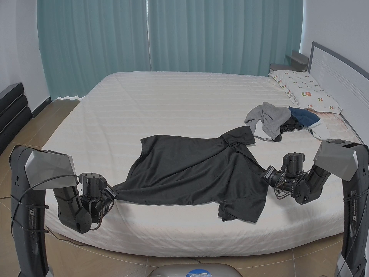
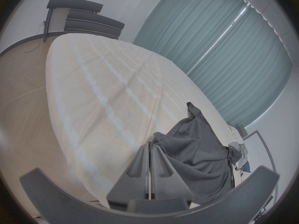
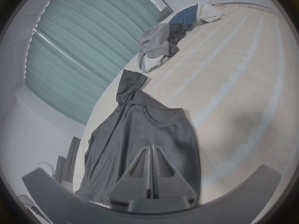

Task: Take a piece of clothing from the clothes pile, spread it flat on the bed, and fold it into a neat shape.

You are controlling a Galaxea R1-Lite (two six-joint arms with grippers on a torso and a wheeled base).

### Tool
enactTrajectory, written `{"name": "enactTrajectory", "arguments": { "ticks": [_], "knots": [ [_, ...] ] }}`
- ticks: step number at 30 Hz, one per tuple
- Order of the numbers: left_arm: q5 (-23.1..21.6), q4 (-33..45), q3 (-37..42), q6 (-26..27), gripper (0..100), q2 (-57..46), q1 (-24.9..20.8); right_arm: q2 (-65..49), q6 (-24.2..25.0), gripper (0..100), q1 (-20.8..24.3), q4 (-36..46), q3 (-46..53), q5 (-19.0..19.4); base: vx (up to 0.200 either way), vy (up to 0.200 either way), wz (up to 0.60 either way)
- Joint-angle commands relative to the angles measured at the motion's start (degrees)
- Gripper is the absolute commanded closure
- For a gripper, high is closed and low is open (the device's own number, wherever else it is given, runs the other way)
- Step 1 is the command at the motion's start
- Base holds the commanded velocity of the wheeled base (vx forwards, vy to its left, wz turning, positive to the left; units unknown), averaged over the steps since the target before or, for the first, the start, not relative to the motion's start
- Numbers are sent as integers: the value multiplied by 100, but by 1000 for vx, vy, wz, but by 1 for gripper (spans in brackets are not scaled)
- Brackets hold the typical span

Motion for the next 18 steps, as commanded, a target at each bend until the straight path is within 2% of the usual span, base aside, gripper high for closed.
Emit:
{"name": "enactTrajectory", "arguments": {
  "ticks": [1,5,7,8,17,18],
  "knots": [
    [0,-85,11,2,100,229,-16,-297,-52,0,-120,0,477,144,0,0,0],
    [0,-270,81,55,100,281,-33,-560,-456,0,-278,-9,1066,522,0,0,0],
    [0,-278,81,55,100,281,-33,-552,-491,0,-287,-18,1083,557,0,0,0],
    [0,-375,90,81,100,352,-42,-473,-720,0,-322,-36,1110,742,0,0,0],
    [8,-410,90,90,100,369,-42,28,-799,0,-120,61,644,742,0,0,0],
    [8,-410,90,90,100,369,-51,72,-799,100,-111,61,582,733,0,0,0]
  ]
}}
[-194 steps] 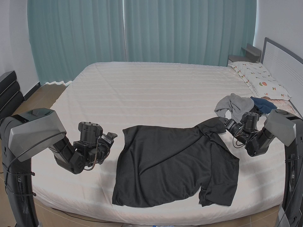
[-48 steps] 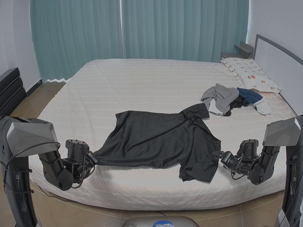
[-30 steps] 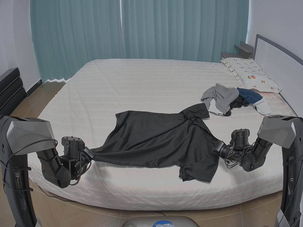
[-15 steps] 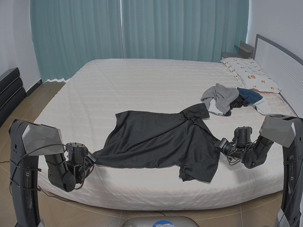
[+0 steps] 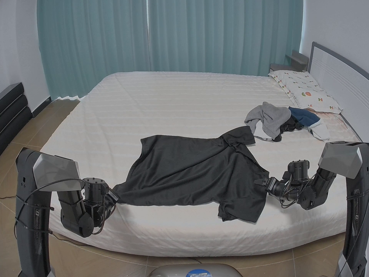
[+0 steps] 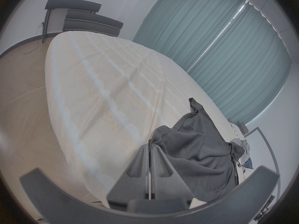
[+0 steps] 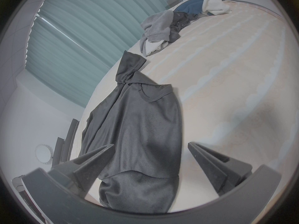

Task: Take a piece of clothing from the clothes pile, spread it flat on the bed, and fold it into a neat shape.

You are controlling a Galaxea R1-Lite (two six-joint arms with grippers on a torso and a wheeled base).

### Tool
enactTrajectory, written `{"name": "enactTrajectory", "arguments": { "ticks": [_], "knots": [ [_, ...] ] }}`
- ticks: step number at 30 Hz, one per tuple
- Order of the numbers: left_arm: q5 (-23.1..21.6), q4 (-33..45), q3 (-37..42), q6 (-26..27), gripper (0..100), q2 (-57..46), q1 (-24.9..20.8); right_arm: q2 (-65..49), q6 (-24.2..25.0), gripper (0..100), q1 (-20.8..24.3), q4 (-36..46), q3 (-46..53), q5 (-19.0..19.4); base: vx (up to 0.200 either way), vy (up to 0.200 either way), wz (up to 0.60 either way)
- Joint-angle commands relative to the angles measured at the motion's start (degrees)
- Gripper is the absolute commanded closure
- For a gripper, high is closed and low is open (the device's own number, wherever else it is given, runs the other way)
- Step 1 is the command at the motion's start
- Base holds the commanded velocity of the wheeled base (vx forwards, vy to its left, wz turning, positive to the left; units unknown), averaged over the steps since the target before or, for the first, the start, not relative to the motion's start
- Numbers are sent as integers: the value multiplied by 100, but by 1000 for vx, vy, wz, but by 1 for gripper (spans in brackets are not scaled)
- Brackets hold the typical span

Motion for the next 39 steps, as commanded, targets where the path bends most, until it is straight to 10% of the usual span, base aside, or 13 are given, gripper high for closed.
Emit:
{"name": "enactTrajectory", "arguments": {
  "ticks": [1,26,27,39],
  "knots": [
    [3,-6,2,0,100,34,-5,270,-10,100,77,39,-242,-3,0,0,0],
    [3,-14,-7,0,100,43,-5,1166,456,100,42,-1209,-1569,-847,0,0,0],
    [3,-6,-7,0,100,43,-5,1131,456,0,50,-1279,-1499,-838,0,0,0],
    [3,-14,-7,-9,100,34,-5,-64,420,0,-266,-1736,242,137,0,0,0]
  ]
}}
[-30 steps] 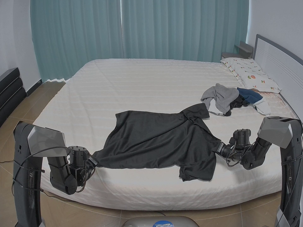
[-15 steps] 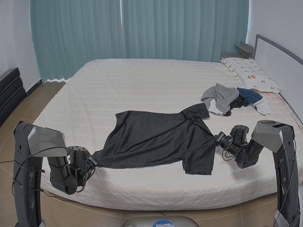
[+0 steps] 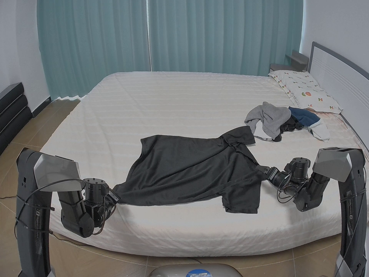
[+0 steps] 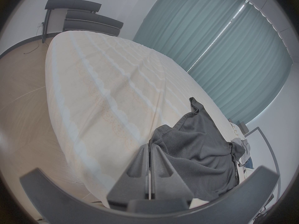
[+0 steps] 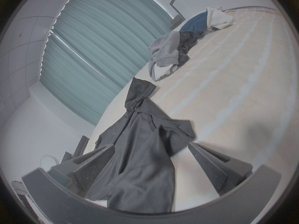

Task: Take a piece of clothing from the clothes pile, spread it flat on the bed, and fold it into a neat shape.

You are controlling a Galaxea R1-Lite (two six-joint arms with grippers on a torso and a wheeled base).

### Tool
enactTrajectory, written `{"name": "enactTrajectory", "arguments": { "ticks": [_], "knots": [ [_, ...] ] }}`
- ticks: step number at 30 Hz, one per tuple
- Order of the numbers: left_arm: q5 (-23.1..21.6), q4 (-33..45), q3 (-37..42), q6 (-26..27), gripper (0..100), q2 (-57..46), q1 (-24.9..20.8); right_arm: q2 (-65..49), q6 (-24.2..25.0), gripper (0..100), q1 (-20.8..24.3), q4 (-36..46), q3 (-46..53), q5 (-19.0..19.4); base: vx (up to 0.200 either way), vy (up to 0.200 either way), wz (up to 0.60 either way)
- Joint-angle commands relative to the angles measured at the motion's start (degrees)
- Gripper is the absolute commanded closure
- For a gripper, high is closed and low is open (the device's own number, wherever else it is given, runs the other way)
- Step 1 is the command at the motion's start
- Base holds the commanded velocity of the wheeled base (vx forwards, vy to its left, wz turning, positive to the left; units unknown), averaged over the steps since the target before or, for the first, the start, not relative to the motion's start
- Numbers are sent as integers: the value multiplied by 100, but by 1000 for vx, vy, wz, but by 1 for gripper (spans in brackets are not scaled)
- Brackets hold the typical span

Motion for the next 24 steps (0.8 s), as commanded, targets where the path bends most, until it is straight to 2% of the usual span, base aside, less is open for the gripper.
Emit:
{"name": "enactTrajectory", "arguments": {
  "ticks": [1,5,7,18,24],
  "knots": [
    [1,-3,1,-9,100,0,-1,-801,-39,0,-125,-86,849,324,0,0,0],
    [1,-3,9,-9,100,0,-1,-898,-312,0,16,-86,1526,834,0,0,0],
    [1,-3,9,-9,100,0,-1,-845,-523,0,139,-86,1746,957,0,0,0],
    [1,-3,1,-9,100,0,-1,-590,-611,0,579,11,1719,939,0,0,0],
    [1,-3,1,-9,100,0,-1,-572,-628,0,587,204,1702,904,0,0,0]
  ]
}}
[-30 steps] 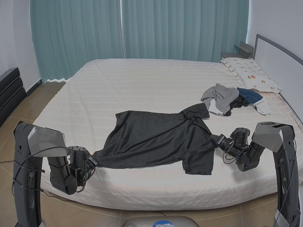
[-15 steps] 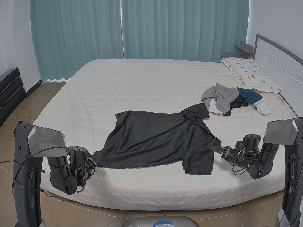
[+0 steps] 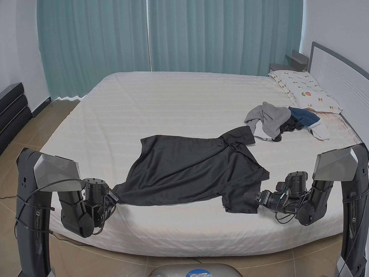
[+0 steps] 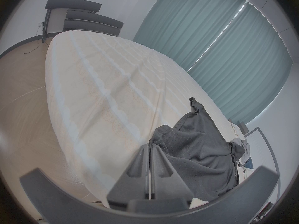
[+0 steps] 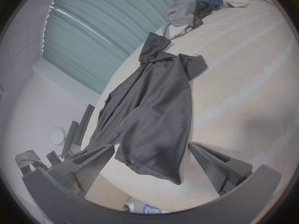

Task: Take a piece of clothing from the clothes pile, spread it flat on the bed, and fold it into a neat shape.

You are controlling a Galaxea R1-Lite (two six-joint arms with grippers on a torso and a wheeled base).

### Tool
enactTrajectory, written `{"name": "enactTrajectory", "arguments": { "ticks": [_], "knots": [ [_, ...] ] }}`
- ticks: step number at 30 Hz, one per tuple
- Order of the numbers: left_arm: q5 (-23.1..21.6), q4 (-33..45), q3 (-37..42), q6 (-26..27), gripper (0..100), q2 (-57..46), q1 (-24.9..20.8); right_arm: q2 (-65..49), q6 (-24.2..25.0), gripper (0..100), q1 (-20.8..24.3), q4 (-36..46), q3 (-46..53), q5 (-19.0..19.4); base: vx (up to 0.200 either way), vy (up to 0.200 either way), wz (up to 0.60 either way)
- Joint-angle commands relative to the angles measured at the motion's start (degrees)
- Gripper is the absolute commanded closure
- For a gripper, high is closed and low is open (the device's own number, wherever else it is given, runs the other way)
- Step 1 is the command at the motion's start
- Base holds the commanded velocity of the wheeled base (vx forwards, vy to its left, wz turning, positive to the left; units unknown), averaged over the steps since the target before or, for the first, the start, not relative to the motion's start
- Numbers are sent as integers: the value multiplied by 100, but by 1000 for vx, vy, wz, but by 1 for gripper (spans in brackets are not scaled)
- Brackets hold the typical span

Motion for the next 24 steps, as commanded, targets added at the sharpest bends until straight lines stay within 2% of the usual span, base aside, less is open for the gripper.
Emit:
{"name": "enactTrajectory", "arguments": {
  "ticks": [1,8,9,20,21,22,24],
  "knots": [
    [1,-3,1,-2,100,0,-1,35,-1,0,19,84,-23,-25,0,0,0],
    [1,-3,-8,-2,100,0,-1,52,-1,0,90,189,-147,-25,0,0,0],
    [1,-3,-8,-2,100,0,-1,52,-1,100,90,189,-147,-25,0,0,0],
    [-8,-3,1,-19,100,-18,17,-370,-63,100,19,602,47,-113,0,0,0],
    [-8,-3,1,-19,100,-35,17,-660,-72,100,-25,1138,47,-113,0,0,0],
    [-8,-3,1,-19,100,-35,17,-677,-72,100,-25,1191,47,-113,0,0,0],
    [-8,5,18,-11,100,-35,17,-1020,-81,100,-33,1806,38,-113,0,0,0]
  ]
}}
